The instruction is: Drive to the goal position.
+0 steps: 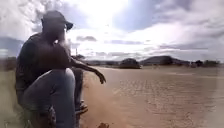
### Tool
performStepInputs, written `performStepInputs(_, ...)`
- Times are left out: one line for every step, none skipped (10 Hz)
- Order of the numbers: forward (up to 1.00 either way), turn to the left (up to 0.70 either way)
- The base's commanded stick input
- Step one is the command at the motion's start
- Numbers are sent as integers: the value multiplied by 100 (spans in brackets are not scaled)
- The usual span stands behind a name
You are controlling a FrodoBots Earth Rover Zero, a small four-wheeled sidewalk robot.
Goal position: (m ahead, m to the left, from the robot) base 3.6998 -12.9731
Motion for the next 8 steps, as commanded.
performStepInputs(0,0)
performStepInputs(0,0)
performStepInputs(0,0)
performStepInputs(0,0)
performStepInputs(0,-70)
performStepInputs(0,-70)
performStepInputs(0,-70)
performStepInputs(0,-70)
